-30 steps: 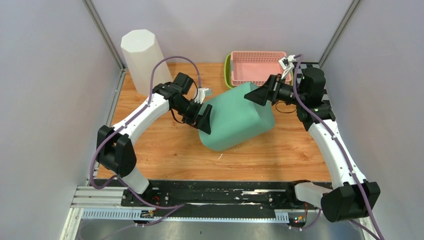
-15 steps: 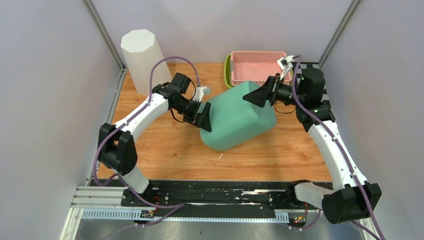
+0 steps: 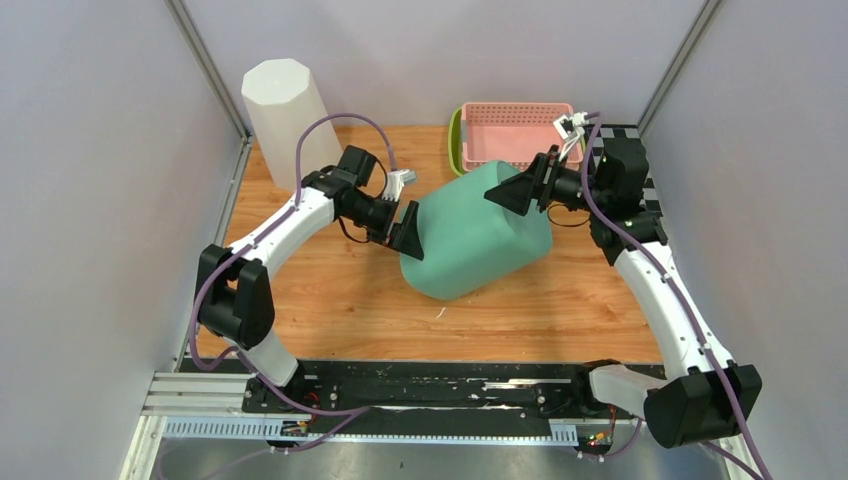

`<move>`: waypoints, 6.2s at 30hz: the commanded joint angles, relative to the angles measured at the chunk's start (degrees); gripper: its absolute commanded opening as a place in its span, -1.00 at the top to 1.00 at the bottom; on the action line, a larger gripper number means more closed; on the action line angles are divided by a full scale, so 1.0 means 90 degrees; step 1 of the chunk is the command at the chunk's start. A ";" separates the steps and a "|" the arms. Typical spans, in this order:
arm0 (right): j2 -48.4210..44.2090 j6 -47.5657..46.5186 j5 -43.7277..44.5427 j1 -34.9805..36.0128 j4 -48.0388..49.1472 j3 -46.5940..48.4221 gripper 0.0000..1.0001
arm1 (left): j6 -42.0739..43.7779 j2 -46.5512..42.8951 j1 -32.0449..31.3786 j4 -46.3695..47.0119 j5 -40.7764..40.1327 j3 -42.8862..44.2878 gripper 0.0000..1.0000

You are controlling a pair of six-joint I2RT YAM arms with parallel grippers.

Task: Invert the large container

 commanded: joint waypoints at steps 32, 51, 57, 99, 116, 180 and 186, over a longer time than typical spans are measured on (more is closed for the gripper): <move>-0.0106 -0.0488 -0.0715 0.0672 -0.0161 -0.0685 -0.84 | 0.1526 -0.0671 0.0139 0.1014 0.1245 -0.0286 -1.00; -0.0240 -0.0439 -0.0403 0.0758 0.0148 -0.1058 -0.87 | 0.1061 -0.0523 0.0139 0.1778 0.0926 -0.0798 -1.00; -0.0107 -0.0417 -0.0323 0.0786 0.0156 -0.1006 -0.87 | 0.0972 -0.0571 0.0139 0.1971 0.0539 -0.0890 -1.00; -0.0518 -0.2125 -0.0106 0.0926 -0.1225 -0.0546 -1.00 | 0.1581 -0.1232 0.0256 0.1484 0.0735 -0.0691 -1.00; -0.2015 -0.5827 -0.0150 0.0906 -0.3076 -0.1196 -0.99 | 0.2216 -0.1907 0.0256 0.1126 0.0631 -0.0591 -1.00; -0.2081 -0.4840 0.2692 0.0487 -0.0795 -0.2441 -1.00 | 0.1035 0.0518 -0.2633 0.2037 -0.3513 0.2874 -1.00; -0.2103 -0.4831 0.2675 0.0467 -0.0801 -0.2441 -1.00 | 0.0980 0.0915 -0.2750 0.1958 -0.4108 0.3139 -1.00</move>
